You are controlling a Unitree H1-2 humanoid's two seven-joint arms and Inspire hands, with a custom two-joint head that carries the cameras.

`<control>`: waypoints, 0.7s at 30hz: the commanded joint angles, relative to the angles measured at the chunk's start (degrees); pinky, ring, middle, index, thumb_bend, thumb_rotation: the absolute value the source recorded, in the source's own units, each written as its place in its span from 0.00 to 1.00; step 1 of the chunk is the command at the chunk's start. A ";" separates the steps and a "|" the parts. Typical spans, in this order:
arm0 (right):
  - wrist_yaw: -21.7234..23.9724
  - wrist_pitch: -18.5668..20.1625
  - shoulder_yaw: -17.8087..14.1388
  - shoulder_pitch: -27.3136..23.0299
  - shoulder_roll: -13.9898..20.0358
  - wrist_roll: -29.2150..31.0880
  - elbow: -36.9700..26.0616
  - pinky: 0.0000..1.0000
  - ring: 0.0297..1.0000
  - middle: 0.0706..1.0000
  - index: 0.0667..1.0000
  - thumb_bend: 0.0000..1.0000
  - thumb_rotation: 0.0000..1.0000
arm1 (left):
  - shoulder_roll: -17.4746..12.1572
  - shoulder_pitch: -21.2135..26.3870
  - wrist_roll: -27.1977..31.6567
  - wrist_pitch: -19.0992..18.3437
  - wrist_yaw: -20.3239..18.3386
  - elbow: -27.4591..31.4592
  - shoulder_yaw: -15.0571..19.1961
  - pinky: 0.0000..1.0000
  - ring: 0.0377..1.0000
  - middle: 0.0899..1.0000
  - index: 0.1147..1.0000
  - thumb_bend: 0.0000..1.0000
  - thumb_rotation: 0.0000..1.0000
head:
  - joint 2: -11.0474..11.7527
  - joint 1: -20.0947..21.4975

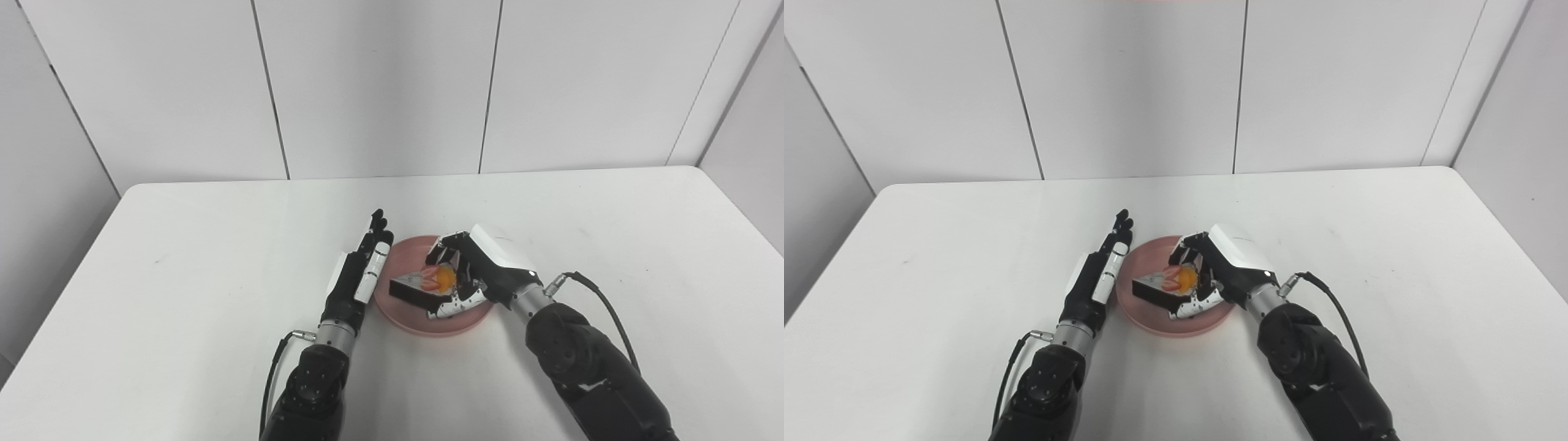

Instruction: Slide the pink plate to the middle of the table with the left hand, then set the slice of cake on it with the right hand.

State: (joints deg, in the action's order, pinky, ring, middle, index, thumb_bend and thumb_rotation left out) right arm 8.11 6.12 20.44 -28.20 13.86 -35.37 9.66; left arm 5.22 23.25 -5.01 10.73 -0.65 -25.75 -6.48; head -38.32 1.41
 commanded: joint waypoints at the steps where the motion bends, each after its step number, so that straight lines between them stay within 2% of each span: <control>1: -2.08 -3.31 -0.10 -3.82 -0.12 -0.99 -0.33 0.22 0.29 0.44 0.45 0.53 0.00 | 0.74 -0.38 -0.48 0.28 0.31 0.52 -0.44 1.00 1.00 1.00 1.00 0.64 1.00 | -0.11 -0.06; 5: -2.57 -3.97 0.16 -4.14 0.34 -1.63 1.23 0.24 0.31 0.44 0.45 0.52 0.00 | 0.67 -0.55 -0.38 0.41 0.21 0.79 -0.56 1.00 1.00 1.00 1.00 0.63 1.00 | -0.25 0.01; 7: -1.97 -3.60 0.30 -4.29 0.67 -1.94 1.41 0.28 0.35 0.39 0.48 0.52 0.00 | 0.66 -0.60 -0.44 0.66 0.44 0.75 -0.60 1.00 1.00 1.00 1.00 0.63 1.00 | -0.35 0.03; 9: -1.31 -3.20 0.51 -4.41 1.07 -2.35 1.39 0.34 0.41 0.39 0.50 0.52 0.00 | 0.58 -0.64 -0.62 0.69 0.56 0.86 -0.68 1.00 1.00 1.00 1.00 0.64 1.00 | -0.37 0.05; 11: -1.23 -3.18 0.76 -4.28 1.50 -3.04 0.99 0.45 0.53 0.48 0.48 0.52 0.03 | 0.49 -0.72 -0.69 0.45 0.52 1.14 -0.75 1.00 1.00 1.00 1.00 0.64 1.00 | -0.41 0.16; 12: -1.28 -3.28 0.84 -4.13 1.69 -3.30 0.66 0.54 0.64 0.63 0.47 0.51 0.10 | 0.45 -0.74 -0.66 0.30 0.48 1.27 -0.75 1.00 1.00 1.00 1.00 0.64 1.00 | -0.45 0.19; 14: -1.17 -3.47 0.88 -3.83 2.02 -3.40 -0.03 0.58 0.68 0.69 0.46 0.51 0.13 | 0.45 -0.72 -0.41 0.25 0.40 1.34 -0.65 1.00 1.00 1.00 1.00 0.64 1.00 | -0.51 0.24; 15: -1.01 -3.52 0.84 -3.71 2.15 -3.34 -0.33 0.65 0.74 0.74 0.62 0.57 0.21 | 0.48 -0.68 -0.26 0.33 0.38 1.31 -0.58 1.00 1.00 1.00 1.00 0.64 1.00 | -0.51 0.24; 17: -0.50 -3.64 0.59 -3.35 2.32 -2.85 -1.04 0.72 0.80 0.80 0.77 0.62 0.33 | 0.44 -0.66 -0.12 0.24 0.29 1.38 -0.52 1.00 1.00 1.00 1.00 0.63 1.00 | -0.60 0.19; 21: 1.34 -3.52 -0.55 -1.80 2.74 0.12 -3.53 0.82 0.89 0.89 0.88 0.64 0.53 | 0.40 -0.80 -0.10 -0.56 0.26 1.90 -0.46 1.00 1.00 1.00 1.00 0.64 1.00 | -0.77 0.18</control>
State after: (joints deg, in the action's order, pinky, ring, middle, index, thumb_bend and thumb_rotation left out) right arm 9.56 4.93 20.90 -28.70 16.12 -36.41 8.38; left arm 5.24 22.57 -5.08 10.01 -0.49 -24.60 -6.93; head -39.11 1.67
